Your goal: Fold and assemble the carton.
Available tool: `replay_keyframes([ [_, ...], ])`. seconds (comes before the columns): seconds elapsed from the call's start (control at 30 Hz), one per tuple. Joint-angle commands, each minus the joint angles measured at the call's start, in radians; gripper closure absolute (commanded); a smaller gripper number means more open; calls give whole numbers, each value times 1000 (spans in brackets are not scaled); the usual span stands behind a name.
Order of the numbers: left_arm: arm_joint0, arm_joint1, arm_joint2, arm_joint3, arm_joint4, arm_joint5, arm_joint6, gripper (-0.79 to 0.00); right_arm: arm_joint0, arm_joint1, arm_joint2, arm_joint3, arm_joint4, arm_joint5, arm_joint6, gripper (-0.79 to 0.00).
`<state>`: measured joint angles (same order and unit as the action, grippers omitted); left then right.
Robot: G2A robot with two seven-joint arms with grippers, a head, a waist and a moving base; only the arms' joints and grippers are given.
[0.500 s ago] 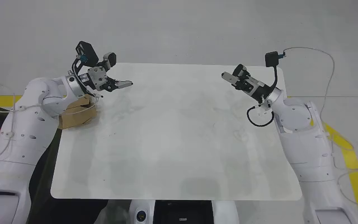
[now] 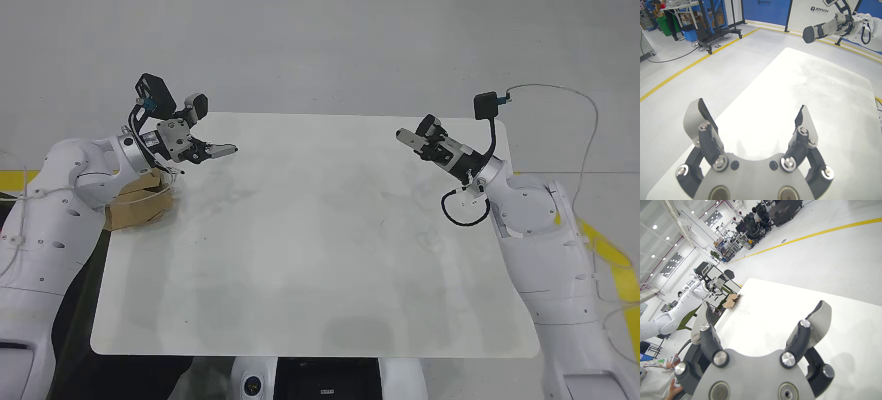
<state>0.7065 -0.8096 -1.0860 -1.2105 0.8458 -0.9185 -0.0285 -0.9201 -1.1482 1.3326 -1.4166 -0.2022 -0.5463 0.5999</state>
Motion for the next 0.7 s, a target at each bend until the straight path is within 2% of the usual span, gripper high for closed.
replay_keyframes([
  [0.0,0,0,0,0,0,0,0,-784,0,0,0,0,0,0,0,-784],
  [0.47,13,-1,-4,-7,-20,19,3,-785,0,0,0,0,0,0,0,-785],
  [0.57,30,3,-18,-19,-59,9,-44,-785,0,0,0,0,0,0,0,-785],
  [0.67,37,9,-28,9,-130,-26,-128,-785,0,0,0,0,0,0,0,-785],
])
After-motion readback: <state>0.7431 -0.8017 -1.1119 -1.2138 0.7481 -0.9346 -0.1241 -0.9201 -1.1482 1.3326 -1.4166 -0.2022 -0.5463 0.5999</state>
